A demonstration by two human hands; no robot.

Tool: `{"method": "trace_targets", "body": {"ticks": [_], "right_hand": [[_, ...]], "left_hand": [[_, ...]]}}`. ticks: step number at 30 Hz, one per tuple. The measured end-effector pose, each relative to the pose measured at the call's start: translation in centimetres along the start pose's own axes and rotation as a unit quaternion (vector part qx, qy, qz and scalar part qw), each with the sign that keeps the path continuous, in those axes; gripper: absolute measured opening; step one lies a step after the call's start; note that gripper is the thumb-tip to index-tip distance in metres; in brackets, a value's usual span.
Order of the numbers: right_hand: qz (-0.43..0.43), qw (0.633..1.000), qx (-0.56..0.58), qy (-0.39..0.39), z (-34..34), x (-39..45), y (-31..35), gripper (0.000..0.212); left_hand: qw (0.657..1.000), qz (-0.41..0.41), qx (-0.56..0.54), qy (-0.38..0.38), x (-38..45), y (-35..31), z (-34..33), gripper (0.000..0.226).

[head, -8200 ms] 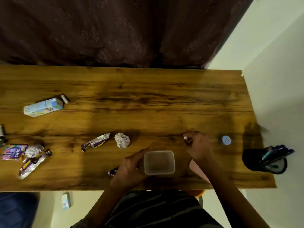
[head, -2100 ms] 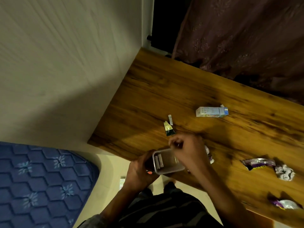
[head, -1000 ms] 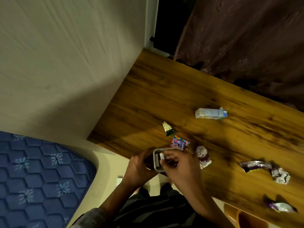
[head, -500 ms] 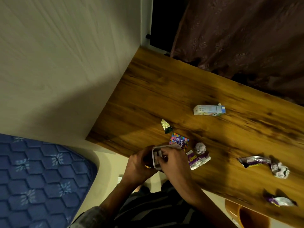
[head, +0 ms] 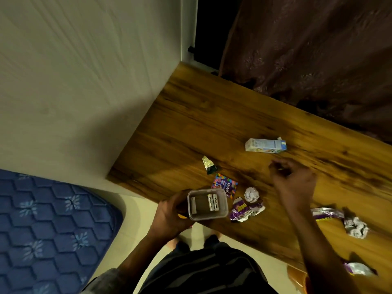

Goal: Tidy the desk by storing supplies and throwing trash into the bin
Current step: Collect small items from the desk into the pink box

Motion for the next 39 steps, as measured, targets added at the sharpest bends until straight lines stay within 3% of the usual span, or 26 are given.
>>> {"method": "trace_targets", "body": {"ticks": [3, 6, 9, 11, 13, 16, 18, 24, 26, 28, 30, 32, 34, 39], "right_hand": [[-0.034, 0.999, -0.013, -0.027, 1.0, 5.7, -3.1, 0.020], [-0.076, 0.997, -0.015, -0.007, 1.0, 10.8, -5.4, 0.025], [-0.223, 0.965, 0.122, 0.061, -0.7, 14.2, -7.6, 0.043], [-0.296, 0.934, 0.150, 0.136, -2.7, 15.9, -8.2, 0.035], [-0.311, 0.927, 0.095, 0.186, -4.1, 17.3, -8.4, 0.028], [-0.308, 0.926, 0.053, 0.213, -5.6, 18.4, -8.6, 0.030], [-0.316, 0.919, 0.051, 0.228, -6.0, 18.4, -8.8, 0.013], [-0.277, 0.938, 0.049, 0.201, -7.3, 19.9, -10.9, 0.026], [-0.236, 0.965, 0.050, 0.101, -5.2, 19.9, -10.4, 0.035], [-0.145, 0.989, 0.041, -0.001, -2.1, 17.7, -7.4, 0.028], [-0.065, 0.993, 0.087, -0.052, 0.2, 13.9, -4.5, 0.027], [-0.012, 0.984, 0.178, -0.021, 0.9, 10.0, -2.5, 0.028], [-0.026, 0.970, 0.234, 0.053, 0.2, 5.9, -1.7, 0.029], [-0.023, 0.949, 0.204, 0.239, -2.0, -4.3, 1.2, 0.020]], "left_hand": [[1.000, 0.008, 0.005, -0.008, -0.2, -0.3, -0.1, 0.066], [1.000, 0.016, 0.012, -0.017, -0.3, -0.8, -0.4, 0.067], [0.999, 0.034, 0.020, -0.036, -0.5, -1.0, -0.5, 0.067], [0.997, 0.050, 0.028, -0.045, -0.5, -1.1, -0.5, 0.067], [0.996, 0.058, 0.038, -0.048, -0.6, -1.1, -0.5, 0.067], [0.995, 0.068, 0.048, -0.050, -0.6, -1.0, -0.7, 0.068], [0.994, 0.074, 0.054, -0.057, -0.7, -1.1, -1.0, 0.068], [0.992, 0.085, 0.057, -0.074, -0.8, -1.2, -1.3, 0.070], [0.991, 0.090, 0.054, -0.078, -0.8, -1.2, -1.4, 0.069], [0.991, 0.090, 0.054, -0.081, -0.8, -1.3, -1.5, 0.069], [0.991, 0.095, 0.052, -0.082, -0.9, -1.1, -1.4, 0.070], [0.991, 0.099, 0.049, -0.081, -1.0, -1.0, -1.4, 0.070], [0.991, 0.097, 0.049, -0.082, -1.0, -1.2, -1.4, 0.069], [0.992, 0.083, 0.042, -0.082, -0.9, -1.5, -1.3, 0.067]]}}
Point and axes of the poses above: each hand's wrist, its own x-axis towards the middle knuckle, its own z-axis out of the back of the hand, y = z × x, the point moved 5 cm from there along x, towards the middle knuckle
